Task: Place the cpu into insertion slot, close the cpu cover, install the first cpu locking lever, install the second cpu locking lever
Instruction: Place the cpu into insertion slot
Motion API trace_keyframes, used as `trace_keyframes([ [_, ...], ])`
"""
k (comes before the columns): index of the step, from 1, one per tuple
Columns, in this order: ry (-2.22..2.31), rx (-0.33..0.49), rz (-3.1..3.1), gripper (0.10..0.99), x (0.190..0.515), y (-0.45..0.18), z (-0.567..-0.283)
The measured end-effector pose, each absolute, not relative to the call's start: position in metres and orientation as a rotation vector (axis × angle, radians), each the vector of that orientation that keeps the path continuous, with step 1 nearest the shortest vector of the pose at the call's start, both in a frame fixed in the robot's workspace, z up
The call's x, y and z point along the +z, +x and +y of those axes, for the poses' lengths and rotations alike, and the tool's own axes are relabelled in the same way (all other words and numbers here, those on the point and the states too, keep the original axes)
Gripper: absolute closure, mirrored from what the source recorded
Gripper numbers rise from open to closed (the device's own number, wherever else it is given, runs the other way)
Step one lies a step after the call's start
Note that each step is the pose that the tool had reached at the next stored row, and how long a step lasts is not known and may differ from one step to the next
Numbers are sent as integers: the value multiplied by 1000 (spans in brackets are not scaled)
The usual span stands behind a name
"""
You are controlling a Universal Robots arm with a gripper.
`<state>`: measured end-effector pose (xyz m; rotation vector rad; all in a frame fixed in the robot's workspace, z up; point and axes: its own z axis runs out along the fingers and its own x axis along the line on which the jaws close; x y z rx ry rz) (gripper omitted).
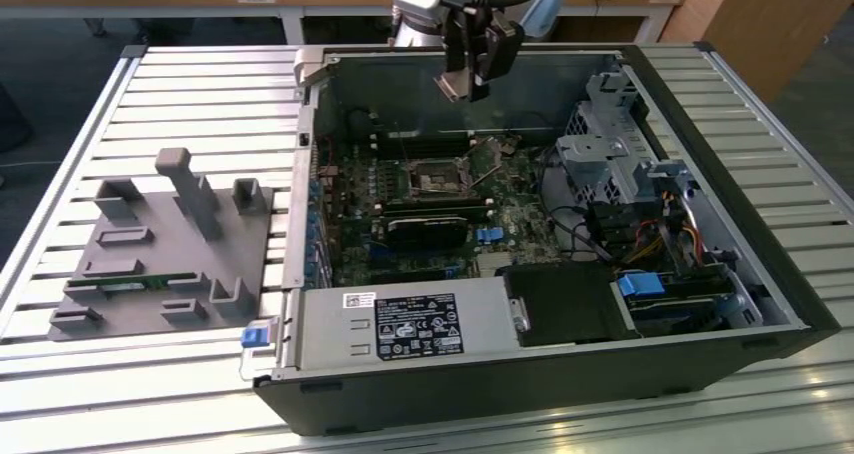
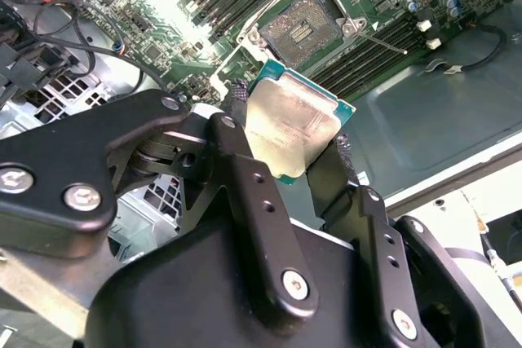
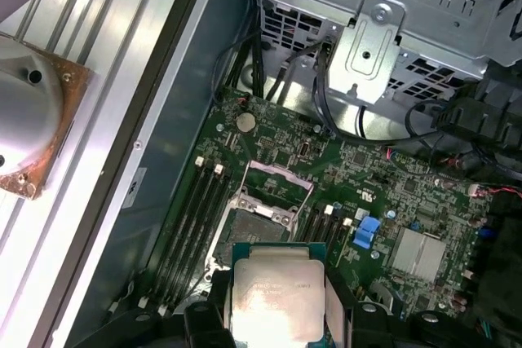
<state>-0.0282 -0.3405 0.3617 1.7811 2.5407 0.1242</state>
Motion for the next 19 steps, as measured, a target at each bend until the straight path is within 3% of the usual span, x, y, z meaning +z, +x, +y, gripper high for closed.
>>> trace_keyframes([
  [19, 1803, 124, 2524, 545, 360, -28, -341],
])
